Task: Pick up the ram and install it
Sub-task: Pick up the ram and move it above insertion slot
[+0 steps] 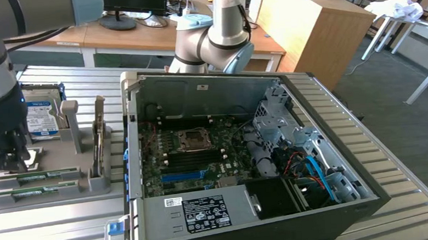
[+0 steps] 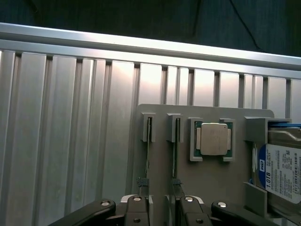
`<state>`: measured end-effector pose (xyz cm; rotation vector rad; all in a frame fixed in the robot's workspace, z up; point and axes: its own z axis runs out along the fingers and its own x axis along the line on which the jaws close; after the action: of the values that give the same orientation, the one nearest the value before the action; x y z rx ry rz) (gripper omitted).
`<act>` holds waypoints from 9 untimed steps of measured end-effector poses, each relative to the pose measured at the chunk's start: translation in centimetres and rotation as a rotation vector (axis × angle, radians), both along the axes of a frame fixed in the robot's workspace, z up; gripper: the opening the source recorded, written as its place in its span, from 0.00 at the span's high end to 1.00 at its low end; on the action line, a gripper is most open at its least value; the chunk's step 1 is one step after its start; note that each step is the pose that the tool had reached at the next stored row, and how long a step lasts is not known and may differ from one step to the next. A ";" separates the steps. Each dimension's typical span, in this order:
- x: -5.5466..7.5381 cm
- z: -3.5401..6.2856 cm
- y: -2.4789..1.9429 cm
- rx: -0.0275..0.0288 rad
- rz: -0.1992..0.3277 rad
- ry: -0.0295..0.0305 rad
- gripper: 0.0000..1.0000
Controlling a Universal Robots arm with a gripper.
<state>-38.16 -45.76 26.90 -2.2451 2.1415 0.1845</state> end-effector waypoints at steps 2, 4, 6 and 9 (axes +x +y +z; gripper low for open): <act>0.0 -0.36 -0.02 0.0001 0.000 -0.0008 0.69; 0.0 -0.71 -0.03 0.0001 0.000 -0.0013 0.69; 0.0 -1.08 -0.03 0.0001 0.000 -0.0019 0.69; 0.0 -1.55 -0.04 0.0000 0.000 -0.0025 0.69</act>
<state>-38.16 -45.80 25.35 -2.2441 2.1402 0.1816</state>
